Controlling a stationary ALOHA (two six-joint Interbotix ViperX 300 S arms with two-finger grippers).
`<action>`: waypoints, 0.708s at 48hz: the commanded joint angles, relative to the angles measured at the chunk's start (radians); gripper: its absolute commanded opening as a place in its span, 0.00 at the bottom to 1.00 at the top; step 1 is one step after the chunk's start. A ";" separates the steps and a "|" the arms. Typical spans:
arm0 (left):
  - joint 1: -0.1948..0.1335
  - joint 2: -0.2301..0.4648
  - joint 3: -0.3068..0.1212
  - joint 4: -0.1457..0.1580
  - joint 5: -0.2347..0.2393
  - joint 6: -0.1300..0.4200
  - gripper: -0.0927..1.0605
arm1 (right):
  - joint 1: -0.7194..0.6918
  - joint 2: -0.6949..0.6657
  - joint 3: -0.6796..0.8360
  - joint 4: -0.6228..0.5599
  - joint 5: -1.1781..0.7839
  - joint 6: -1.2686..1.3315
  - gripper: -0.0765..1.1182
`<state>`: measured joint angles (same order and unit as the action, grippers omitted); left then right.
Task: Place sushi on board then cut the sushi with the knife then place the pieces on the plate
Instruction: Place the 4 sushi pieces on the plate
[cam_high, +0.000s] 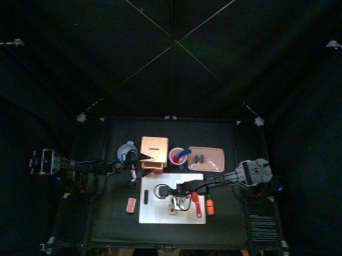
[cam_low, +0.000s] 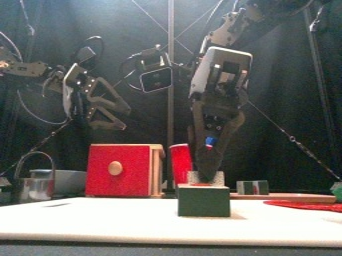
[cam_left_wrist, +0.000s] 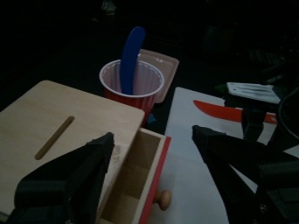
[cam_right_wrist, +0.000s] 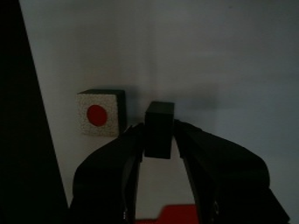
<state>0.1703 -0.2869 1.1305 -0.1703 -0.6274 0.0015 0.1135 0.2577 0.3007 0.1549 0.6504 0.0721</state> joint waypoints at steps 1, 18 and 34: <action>-0.002 -0.002 -0.015 -0.002 -0.005 0.000 0.97 | -0.005 -0.032 -0.009 0.002 0.000 0.005 0.66; 0.000 -0.002 -0.012 -0.003 -0.005 0.002 0.97 | -0.012 -0.074 0.023 -0.006 0.031 0.041 0.51; -0.002 -0.002 -0.006 -0.002 -0.003 0.005 0.97 | -0.103 -0.314 0.193 -0.049 0.199 0.270 0.51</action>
<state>0.1703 -0.2869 1.1336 -0.1718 -0.6274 0.0031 0.0383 0.0552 0.4510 0.1411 0.8130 0.2577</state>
